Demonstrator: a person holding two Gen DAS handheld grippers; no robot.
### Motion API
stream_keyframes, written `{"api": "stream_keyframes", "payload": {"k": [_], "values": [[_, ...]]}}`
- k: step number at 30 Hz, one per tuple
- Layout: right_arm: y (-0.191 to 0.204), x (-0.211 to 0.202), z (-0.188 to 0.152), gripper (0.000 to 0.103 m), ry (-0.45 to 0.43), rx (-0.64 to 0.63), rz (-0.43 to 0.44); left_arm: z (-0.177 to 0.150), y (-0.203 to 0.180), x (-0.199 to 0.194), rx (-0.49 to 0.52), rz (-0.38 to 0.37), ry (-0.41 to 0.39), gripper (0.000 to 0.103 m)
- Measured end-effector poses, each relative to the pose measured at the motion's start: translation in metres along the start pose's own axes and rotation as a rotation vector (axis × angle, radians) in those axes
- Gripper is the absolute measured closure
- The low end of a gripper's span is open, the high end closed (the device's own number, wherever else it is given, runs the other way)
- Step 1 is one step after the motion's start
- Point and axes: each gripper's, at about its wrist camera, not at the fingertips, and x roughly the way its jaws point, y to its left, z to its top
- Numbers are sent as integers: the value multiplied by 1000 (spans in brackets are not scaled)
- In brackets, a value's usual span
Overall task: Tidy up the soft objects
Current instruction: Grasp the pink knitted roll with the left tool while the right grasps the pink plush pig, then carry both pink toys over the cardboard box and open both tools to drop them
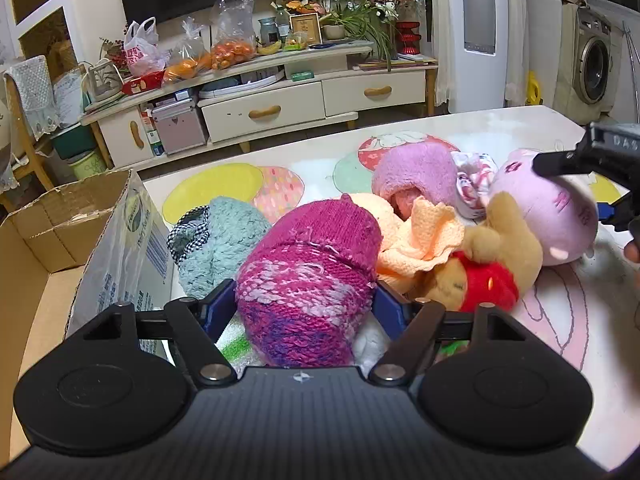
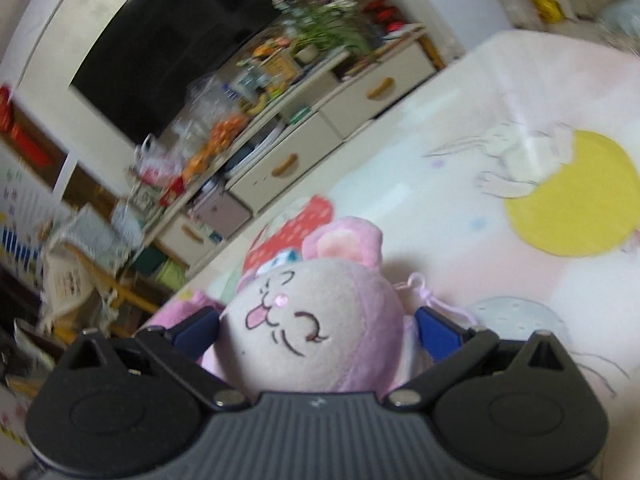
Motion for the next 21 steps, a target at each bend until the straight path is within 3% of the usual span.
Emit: {"api": "stream_keyframes", "payload": {"k": [8,21], "values": [[8,2,-4,3,12,-47,0,0,6,-3,-45,-21,-1,20],[37,-27,-20,12,-82,-220,-81,1,5,-21,-87,-79,-49,21]]}}
